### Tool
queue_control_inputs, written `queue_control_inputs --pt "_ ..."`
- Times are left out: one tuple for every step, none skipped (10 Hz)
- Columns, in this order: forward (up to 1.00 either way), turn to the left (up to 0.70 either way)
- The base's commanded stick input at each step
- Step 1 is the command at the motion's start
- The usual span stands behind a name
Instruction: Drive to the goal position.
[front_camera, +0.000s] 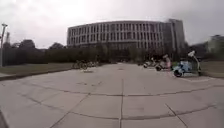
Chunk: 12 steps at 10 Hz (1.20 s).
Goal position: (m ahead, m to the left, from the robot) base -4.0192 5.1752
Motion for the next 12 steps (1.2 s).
queue_control_inputs --pt "1.0 0.0" --pt "1.0 0.17" --pt "1.0 0.38" --pt "1.0 0.16" --pt "1.0 0.0" --pt "1.0 0.0" --pt "1.0 0.0" --pt "1.0 0.0" --pt "1.0 0.0" --pt "1.0 0.0" --pt "1.0 0.0" --pt "1.0 0.0"
